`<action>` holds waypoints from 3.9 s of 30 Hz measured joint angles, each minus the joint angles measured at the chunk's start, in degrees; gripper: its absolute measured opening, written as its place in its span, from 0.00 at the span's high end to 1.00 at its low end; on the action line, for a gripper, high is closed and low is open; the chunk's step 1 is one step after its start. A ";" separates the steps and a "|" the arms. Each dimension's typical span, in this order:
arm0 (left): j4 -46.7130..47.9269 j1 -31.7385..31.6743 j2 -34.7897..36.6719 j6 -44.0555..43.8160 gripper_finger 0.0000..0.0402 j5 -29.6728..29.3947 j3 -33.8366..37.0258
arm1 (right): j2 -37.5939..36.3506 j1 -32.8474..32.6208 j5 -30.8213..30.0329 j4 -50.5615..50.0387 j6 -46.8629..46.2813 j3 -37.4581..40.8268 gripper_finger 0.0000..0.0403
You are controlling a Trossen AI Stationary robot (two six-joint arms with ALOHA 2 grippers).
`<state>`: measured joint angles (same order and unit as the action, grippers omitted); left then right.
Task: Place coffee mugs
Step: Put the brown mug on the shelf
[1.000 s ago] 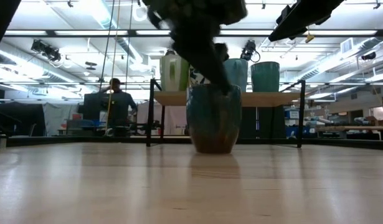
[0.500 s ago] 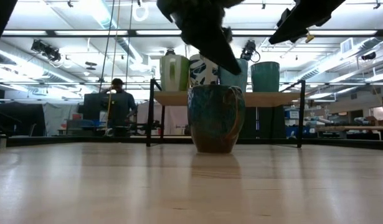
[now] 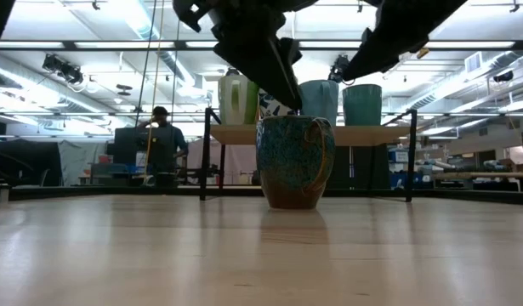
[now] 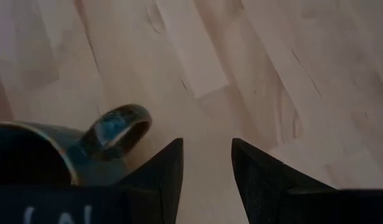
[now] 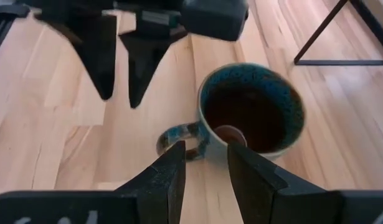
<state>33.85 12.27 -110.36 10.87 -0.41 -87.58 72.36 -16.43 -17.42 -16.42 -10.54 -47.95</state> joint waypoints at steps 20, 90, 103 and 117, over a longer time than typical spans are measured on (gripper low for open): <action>-6.19 5.37 8.53 -6.12 0.71 -6.06 12.95 | 3.60 -2.55 -2.75 -2.21 8.57 -6.20 0.60; -20.39 5.88 23.05 -17.75 0.71 -12.90 31.73 | 22.48 -1.00 -11.18 32.01 37.69 5.34 0.37; -20.16 5.97 23.03 -18.82 0.71 -12.88 31.72 | 23.10 -0.95 -12.18 33.38 36.25 5.36 0.56; -20.11 5.97 24.16 -19.41 0.71 -12.41 31.70 | 21.98 -1.50 -14.54 30.54 37.06 5.54 0.74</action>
<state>13.75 18.24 -86.20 -8.54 -12.82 -55.88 94.34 -17.93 -31.96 14.12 26.52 -42.41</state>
